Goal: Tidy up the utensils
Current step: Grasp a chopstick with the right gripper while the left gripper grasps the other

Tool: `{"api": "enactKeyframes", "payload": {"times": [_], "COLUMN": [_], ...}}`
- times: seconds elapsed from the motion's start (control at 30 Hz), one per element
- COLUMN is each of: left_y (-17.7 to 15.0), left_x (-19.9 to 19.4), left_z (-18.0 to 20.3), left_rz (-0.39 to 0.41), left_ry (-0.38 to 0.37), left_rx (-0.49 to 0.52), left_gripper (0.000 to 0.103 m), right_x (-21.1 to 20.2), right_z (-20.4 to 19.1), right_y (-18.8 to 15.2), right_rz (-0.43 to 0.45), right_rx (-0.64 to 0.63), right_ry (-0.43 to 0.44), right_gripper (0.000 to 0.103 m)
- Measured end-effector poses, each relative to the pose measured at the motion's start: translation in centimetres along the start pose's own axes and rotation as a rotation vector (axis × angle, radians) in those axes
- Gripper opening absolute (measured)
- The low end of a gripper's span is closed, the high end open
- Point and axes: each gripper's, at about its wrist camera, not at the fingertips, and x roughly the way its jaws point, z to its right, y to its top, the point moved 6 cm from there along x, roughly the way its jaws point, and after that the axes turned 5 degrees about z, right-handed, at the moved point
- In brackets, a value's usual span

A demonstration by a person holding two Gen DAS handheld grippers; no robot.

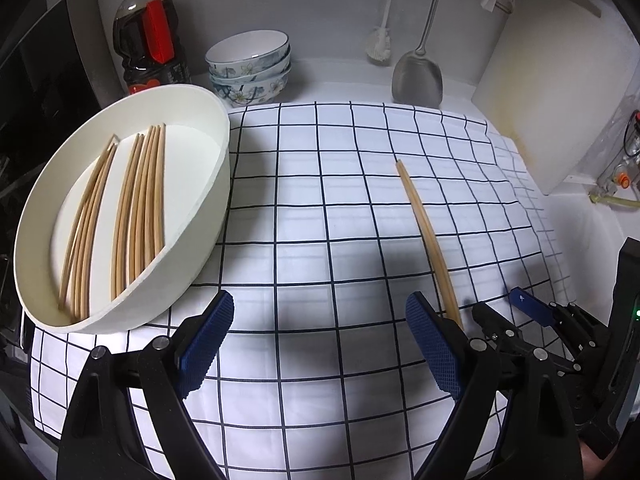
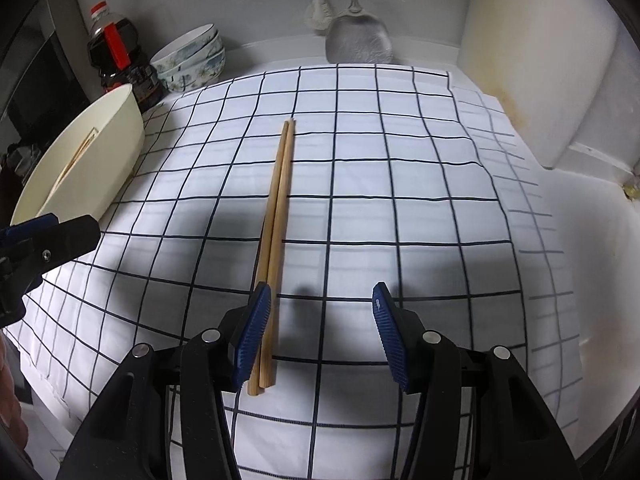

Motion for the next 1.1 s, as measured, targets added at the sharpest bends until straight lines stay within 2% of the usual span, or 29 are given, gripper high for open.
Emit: {"api": "enactKeyframes", "payload": {"times": [0.37, 0.6, 0.77, 1.0, 1.07, 1.1], "left_y": [-0.4, -0.5, -0.4, -0.3, -0.2, -0.1], "left_x": [0.9, 1.3, 1.4, 2.0, 2.1, 2.3], "left_z": [-0.1, -0.1, 0.2, 0.6, 0.9, 1.0], "left_rz": [-0.016, -0.021, -0.019, -0.024, -0.023, -0.023], "left_ry": [0.006, 0.004, 0.0, -0.005, -0.007, -0.008], "left_rx": [-0.004, -0.01, -0.007, -0.003, 0.001, 0.002], "left_gripper": [0.086, 0.086, 0.086, 0.086, 0.086, 0.086], "right_x": [1.9, 1.9, 2.1, 2.5, 2.7, 2.8], "right_z": [-0.5, -0.6, -0.8, -1.0, -1.1, -1.1], "right_y": [0.0, -0.2, -0.6, -0.2, 0.0, 0.2], "right_rz": [-0.018, -0.004, -0.028, -0.002, 0.005, 0.009], "right_rx": [-0.017, -0.048, -0.078, -0.09, -0.1, -0.109], "right_ry": [-0.004, -0.02, -0.024, -0.018, -0.006, -0.002], "right_gripper": [0.051, 0.051, 0.051, 0.051, 0.048, 0.042]}}
